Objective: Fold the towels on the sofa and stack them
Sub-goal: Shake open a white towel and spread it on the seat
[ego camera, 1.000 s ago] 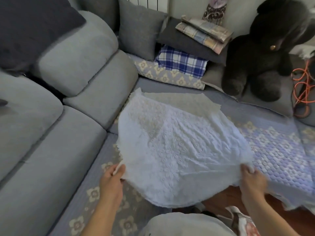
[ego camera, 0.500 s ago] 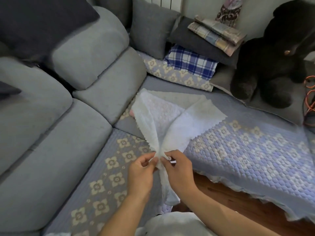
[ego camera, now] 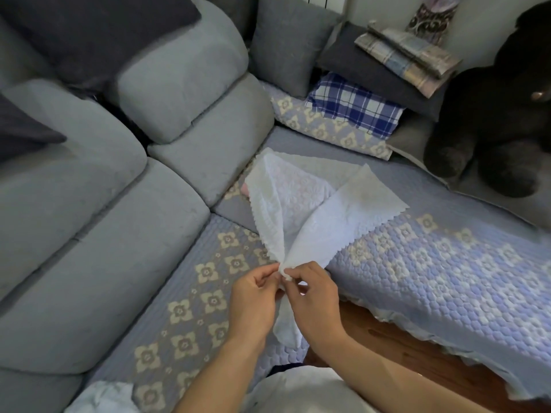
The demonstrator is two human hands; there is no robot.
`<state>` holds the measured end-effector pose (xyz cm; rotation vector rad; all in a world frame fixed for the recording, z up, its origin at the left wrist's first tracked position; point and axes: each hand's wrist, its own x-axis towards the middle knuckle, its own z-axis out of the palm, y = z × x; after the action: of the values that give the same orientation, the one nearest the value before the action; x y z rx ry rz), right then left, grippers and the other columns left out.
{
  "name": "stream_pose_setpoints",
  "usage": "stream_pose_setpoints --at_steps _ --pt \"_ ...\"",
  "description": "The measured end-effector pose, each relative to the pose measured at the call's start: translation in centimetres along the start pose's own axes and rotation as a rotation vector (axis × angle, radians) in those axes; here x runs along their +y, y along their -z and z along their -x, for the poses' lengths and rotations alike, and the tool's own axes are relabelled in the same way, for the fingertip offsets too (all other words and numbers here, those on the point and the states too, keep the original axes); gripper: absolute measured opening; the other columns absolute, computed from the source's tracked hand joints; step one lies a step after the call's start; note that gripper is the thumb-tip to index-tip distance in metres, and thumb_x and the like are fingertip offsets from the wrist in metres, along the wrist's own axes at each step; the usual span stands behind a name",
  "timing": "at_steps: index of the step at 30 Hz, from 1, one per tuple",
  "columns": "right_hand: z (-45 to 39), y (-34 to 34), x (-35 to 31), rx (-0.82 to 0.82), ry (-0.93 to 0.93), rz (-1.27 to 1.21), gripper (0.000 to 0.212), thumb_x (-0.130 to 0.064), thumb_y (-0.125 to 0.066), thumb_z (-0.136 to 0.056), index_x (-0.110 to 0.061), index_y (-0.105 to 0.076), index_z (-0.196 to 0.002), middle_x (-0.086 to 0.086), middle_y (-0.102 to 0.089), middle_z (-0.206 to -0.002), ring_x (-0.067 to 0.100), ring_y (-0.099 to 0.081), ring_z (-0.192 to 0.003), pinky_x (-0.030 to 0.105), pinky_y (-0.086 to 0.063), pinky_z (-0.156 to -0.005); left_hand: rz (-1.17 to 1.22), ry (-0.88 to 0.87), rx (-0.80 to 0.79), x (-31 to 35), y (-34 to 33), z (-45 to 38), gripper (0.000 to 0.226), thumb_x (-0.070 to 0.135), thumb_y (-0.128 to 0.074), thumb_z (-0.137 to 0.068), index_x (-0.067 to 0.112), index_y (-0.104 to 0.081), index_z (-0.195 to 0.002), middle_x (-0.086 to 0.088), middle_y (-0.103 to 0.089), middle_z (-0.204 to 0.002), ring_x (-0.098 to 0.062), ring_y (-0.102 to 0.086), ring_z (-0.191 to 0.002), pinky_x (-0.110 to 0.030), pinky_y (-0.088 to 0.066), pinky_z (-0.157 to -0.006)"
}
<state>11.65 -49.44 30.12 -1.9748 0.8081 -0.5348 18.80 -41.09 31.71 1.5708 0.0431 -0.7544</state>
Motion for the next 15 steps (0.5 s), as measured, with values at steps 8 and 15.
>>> stream_pose_setpoints --at_steps 8,15 --pt "0.1 -0.7 0.0 -0.062 -0.055 0.069 0.014 -0.009 -0.066 -0.09 -0.023 -0.071 -0.089 -0.013 -0.061 -0.088 0.006 -0.059 -0.088 0.013 -0.045 -0.073 0.003 -0.001 0.018 -0.6 0.5 0.1 0.018 0.019 -0.065 -0.097 0.021 -0.073 -0.113 0.003 -0.078 -0.099 -0.013 -0.075 -0.094 -0.035 -0.058 -0.09" --pt "-0.1 -1.0 -1.0 -0.465 -0.271 -0.248 0.068 0.021 -0.039 -0.078 -0.034 -0.073 -0.096 -0.018 -0.071 -0.105 -0.009 -0.063 -0.105 0.009 -0.044 -0.092 -0.118 -0.019 -0.112 -1.0 2.9 -1.3 0.033 0.001 -0.078 -0.08 0.021 -0.071 -0.106 -0.002 -0.078 -0.094 -0.018 -0.074 -0.092 -0.023 -0.055 -0.074"
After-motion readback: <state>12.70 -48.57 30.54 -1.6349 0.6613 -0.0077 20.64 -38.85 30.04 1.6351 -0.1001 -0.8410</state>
